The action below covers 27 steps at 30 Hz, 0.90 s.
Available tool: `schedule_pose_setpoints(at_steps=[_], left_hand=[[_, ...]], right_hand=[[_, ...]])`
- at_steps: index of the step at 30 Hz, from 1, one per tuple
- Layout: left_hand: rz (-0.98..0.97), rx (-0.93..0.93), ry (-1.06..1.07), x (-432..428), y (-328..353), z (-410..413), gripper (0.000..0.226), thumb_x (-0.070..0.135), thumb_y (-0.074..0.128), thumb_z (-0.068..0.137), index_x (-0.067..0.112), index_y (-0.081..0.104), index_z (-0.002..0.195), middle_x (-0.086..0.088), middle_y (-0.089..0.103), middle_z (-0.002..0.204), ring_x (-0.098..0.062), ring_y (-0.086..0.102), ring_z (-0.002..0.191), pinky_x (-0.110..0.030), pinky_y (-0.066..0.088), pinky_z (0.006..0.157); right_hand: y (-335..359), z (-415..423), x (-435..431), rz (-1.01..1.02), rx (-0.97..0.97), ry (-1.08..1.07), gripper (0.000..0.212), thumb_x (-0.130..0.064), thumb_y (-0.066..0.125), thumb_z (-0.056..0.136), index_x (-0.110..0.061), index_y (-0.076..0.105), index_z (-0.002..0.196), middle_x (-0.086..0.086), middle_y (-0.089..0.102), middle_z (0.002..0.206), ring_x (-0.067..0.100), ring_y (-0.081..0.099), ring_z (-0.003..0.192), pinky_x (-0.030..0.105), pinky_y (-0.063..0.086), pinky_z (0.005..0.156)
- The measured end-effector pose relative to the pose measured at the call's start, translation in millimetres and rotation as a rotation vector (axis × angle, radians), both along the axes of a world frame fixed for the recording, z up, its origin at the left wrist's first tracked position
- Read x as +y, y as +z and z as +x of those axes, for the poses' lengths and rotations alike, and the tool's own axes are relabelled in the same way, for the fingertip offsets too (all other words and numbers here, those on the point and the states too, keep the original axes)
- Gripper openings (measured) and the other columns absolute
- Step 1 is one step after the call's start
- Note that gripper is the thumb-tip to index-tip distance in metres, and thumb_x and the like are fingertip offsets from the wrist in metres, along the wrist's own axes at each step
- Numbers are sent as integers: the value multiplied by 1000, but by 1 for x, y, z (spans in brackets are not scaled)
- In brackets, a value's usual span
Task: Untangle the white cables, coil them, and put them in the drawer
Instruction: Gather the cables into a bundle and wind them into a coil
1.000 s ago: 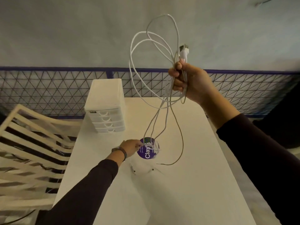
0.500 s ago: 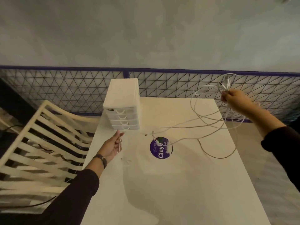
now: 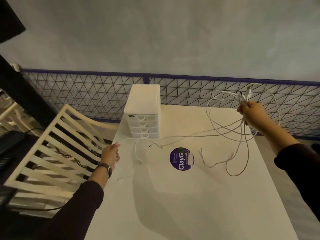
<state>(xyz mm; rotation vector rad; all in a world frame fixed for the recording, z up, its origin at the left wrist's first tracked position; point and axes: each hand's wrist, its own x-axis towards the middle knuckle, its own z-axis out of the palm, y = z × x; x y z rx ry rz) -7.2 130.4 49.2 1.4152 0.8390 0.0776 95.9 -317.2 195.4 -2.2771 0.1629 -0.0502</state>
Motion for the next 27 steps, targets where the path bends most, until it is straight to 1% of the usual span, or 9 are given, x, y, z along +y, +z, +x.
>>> schedule_pose_setpoints(at_steps=[4, 7, 9, 11, 14, 17, 22, 25, 27], left_hand=[[10, 146, -31, 0, -16, -5, 10, 15, 45, 97, 14, 53, 91, 1, 28, 63, -10, 21, 51, -16, 22, 34], [-70, 292, 24, 6, -37, -20, 22, -3, 39, 92, 11, 44, 76, -1, 26, 63, -13, 23, 50, -16, 23, 31], [-139, 406, -18, 7, -41, -36, 25, -12, 52, 61, 10, 39, 63, -3, 34, 64, -23, 37, 48, -17, 35, 33], [-188, 467, -13, 9, -48, -44, 30, -16, 51, 68, 9, 37, 60, -4, 38, 64, -24, 41, 49, -12, 33, 28], [-294, 323, 102, 6, -56, -39, 25, -7, 30, 86, 10, 33, 68, -2, 29, 61, -11, 28, 43, -9, 19, 25], [-460, 190, 65, -18, -37, -24, 22, 11, 32, 98, 13, 40, 77, 1, 35, 46, -7, 24, 24, -8, 20, 30], [-649, -67, -143, -63, 26, -17, 18, 17, 37, 98, 15, 52, 87, 3, 46, 52, -5, 30, 32, -14, 27, 32], [-577, -202, -285, -88, 64, -25, 23, 16, 36, 99, 17, 58, 105, 0, 48, 61, -5, 32, 39, -16, 29, 37], [-426, -265, -384, -104, 84, -31, 27, 14, 34, 100, 24, 57, 111, 0, 53, 61, -5, 32, 41, -16, 27, 39]], right_hand=[[-5, -2, 10, 105, -5, -29, 36, -25, 30, 101, -16, 49, 72, 6, 43, 68, 19, 41, 54, 31, 39, 50], [-9, -2, 15, 108, -39, -103, 36, -24, 30, 101, -15, 49, 73, 4, 46, 69, 18, 42, 55, 30, 39, 50], [-12, -2, 15, 84, -60, -151, 33, -24, 29, 101, -12, 51, 81, 3, 47, 71, 16, 42, 57, 29, 38, 51], [-13, -3, 15, 36, -69, -168, 30, -24, 29, 101, -10, 51, 87, 3, 46, 69, 17, 42, 58, 29, 36, 52], [-14, -9, 19, 107, -5, -111, 32, -25, 30, 102, -12, 50, 79, 7, 48, 73, 18, 44, 58, 30, 42, 53], [-25, -26, 35, 255, 114, -5, 33, -25, 33, 102, -12, 53, 79, 7, 52, 81, 15, 49, 56, 36, 54, 62], [-44, -66, 65, 324, 249, 49, 32, -26, 36, 101, -5, 59, 91, 15, 60, 72, 22, 59, 59, 48, 56, 79], [-42, -90, 78, 563, 294, 104, 34, -23, 32, 102, -5, 58, 89, 22, 67, 100, 30, 63, 66, 46, 57, 74], [-37, -105, 88, 711, 312, 145, 36, -22, 30, 102, -2, 57, 89, 22, 70, 101, 31, 63, 65, 42, 56, 68]])
